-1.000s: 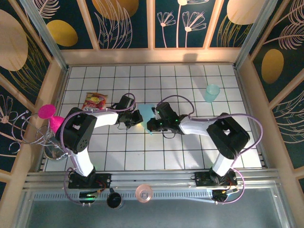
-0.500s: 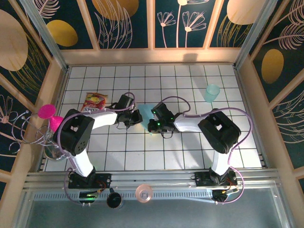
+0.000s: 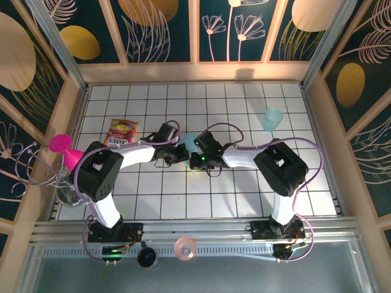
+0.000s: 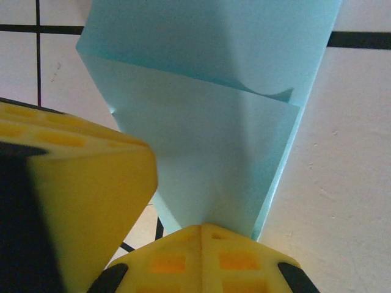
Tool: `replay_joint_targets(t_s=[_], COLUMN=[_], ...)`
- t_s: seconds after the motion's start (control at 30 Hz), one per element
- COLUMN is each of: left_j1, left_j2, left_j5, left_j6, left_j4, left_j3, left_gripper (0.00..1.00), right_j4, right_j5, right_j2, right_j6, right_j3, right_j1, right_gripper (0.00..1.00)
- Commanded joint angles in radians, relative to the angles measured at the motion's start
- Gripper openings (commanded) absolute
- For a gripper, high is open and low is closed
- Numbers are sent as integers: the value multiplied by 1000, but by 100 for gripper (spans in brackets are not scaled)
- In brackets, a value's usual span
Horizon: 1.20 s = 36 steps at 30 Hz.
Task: Fold a paper plane with a square sheet of paper (pick it up from the middle)
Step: Third fold the triangle at the center of the table.
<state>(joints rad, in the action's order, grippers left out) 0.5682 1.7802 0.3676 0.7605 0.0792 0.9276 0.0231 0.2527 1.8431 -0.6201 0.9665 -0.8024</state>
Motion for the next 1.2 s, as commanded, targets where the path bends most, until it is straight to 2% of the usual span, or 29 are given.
replay_joint_targets(t_s=[0.0,0.3,0.73,1.0,1.17], left_j1=[1,-14,-182,-257,-267], left_j2=[32,61,96,130,98], left_j5=[4,-113,-202,-214,-187], left_j6=[7,-13,-124,-147,-149], left_j4=[-7,7,111,108,113], left_j3=[-8,-23,39,127,159], left_gripper=[8,8,8,9,9], right_j4=[96,185,246,243,205], right_j5=[-37,-83,-139,-141,-120], right_j2=[47,67,62,49,24], right_j6=[-15,8,18,16,16], right_j3=[-2,-16,-44,-54,-35], right_j1=[-11,-15,-15,-15,-15], right_gripper=[0,0,0,0,0])
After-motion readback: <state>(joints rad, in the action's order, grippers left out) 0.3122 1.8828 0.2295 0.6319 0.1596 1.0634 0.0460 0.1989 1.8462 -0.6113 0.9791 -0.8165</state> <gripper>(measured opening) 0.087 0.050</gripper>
